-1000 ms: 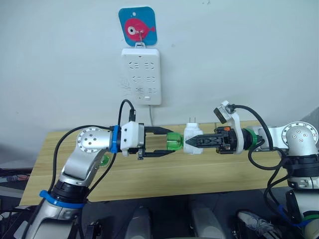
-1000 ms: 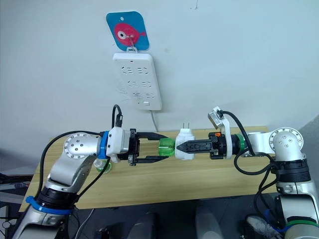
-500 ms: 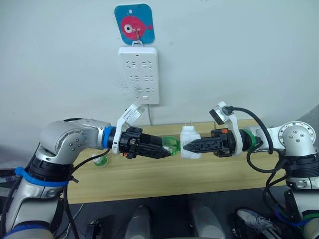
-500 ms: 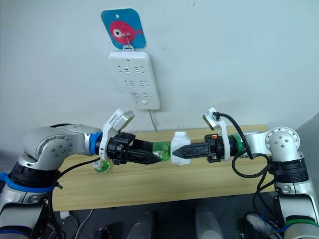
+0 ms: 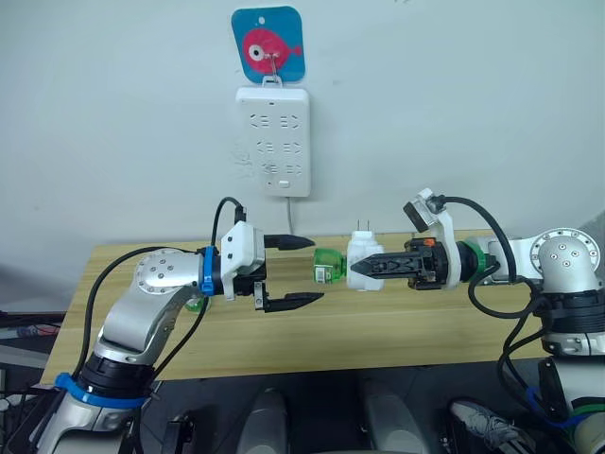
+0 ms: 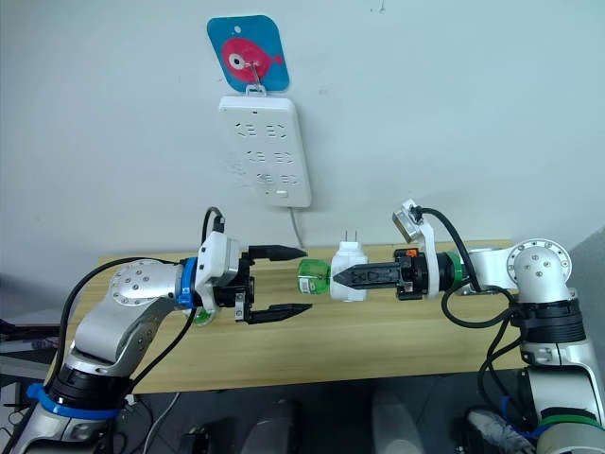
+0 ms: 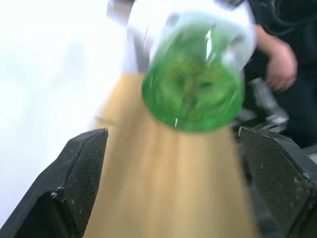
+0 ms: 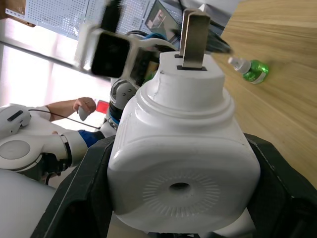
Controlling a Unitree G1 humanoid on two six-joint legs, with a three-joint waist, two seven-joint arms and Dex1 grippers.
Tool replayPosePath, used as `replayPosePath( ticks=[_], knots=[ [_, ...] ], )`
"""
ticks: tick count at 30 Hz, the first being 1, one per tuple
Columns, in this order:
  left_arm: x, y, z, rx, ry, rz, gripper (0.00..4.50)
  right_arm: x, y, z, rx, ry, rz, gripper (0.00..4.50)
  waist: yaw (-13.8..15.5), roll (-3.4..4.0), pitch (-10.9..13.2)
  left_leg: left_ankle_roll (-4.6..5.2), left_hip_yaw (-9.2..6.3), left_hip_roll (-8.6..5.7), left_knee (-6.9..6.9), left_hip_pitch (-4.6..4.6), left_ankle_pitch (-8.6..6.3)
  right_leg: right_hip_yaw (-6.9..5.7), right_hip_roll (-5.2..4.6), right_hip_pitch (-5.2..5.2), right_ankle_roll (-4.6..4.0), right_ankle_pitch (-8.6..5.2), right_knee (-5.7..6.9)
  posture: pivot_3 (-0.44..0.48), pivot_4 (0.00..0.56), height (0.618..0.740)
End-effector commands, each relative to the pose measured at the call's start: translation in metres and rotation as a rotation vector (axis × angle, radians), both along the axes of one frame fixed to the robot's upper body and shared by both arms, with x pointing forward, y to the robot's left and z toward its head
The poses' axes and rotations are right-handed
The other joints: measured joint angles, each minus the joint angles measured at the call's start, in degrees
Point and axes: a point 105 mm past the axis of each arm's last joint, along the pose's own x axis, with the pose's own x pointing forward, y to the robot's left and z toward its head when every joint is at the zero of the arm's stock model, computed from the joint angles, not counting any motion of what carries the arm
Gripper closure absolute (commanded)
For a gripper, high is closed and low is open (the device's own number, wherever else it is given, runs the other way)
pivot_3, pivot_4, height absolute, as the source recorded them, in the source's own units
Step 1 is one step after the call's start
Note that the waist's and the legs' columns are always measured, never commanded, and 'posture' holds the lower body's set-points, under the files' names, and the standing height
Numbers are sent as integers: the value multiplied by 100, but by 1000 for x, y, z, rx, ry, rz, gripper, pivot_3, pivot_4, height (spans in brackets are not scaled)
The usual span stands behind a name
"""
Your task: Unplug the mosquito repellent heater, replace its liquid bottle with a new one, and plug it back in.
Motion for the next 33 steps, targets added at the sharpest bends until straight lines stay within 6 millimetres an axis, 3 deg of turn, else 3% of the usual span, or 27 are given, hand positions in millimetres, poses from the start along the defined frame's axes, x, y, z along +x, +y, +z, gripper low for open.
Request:
replayPosePath(
  ticks=[1, 10, 13, 18, 19, 22, 24, 26, 29, 33],
  knots=[
    [-5, -3, 9, -26, -139, -36, 0, -1, -1, 16, 45, -45, 11, 1438, -2, 0, 0, 0, 0, 0, 0, 0, 0, -1, 0, 0, 0, 0, 0, -72, 208, 725],
    [-4, -14, 10, -35, -231, -111, 0, -1, 0, 16, 41, -50, 10, 1438, -41, 0, 0, 1, -2, 0, 3, 1, 0, -1, 1, 0, 0, 0, 9, -80, 206, 725],
    [-5, -16, 10, -37, -233, -128, 619, -1, 0, 16, 41, -53, 12, 1439, -50, 0, 0, 1, -3, 0, 3, 1, 0, -2, 1, 0, 0, 0, 9, -84, 206, 725],
    [-1, -14, 16, -57, -137, -102, 2157, -4, -1, 14, 28, -59, 15, 1439, -53, 0, 0, 1, -4, 0, 3, 1, 0, -3, 1, 0, 0, 0, 11, -82, 206, 725],
    [-1, -13, 16, -47, -113, -103, 2238, -4, -1, 14, 23, -61, 16, 1439, -55, 0, 0, 1, -4, 0, 4, 2, 0, -3, 1, 1, 0, 0, 11, -82, 206, 725],
    [1, -9, 13, -12, 161, -84, 2238, -7, 0, 11, 1, -74, 28, 1439, -60, 0, 0, 1, -8, 0, 3, 2, 0, -5, 3, 0, 0, 0, 13, -67, 208, 725],
    [8, -1, 19, -30, 493, -57, 2238, -12, 2, 9, -12, -84, 52, 1440, -72, -2, 2, 1, -12, 0, 3, 2, 0, -8, 5, 0, 1, 0, 15, -65, 209, 725],
    [12, 5, 29, -52, 707, -52, 2238, -14, 3, 9, -17, -92, 70, 1440, -66, -7, 5, 2, -19, -1, 5, 2, 0, -15, 6, 2, 2, -1, 18, -62, 209, 725],
    [8, 9, 37, -43, 863, -76, 2238, -15, 4, 9, -15, -94, 76, 1441, -87, -6, 5, 2, -15, -2, 5, 7, 0, -13, 6, 6, 3, -2, 15, -62, 209, 725],
    [2, 9, 32, -7, 916, -69, 2238, -15, 4, 9, -11, -95, 78, 1445, -127, -4, 7, 2, -15, 3, -4, 7, 1, -13, 8, -1, 1, -3, 14, -66, 209, 725]
  ],
)
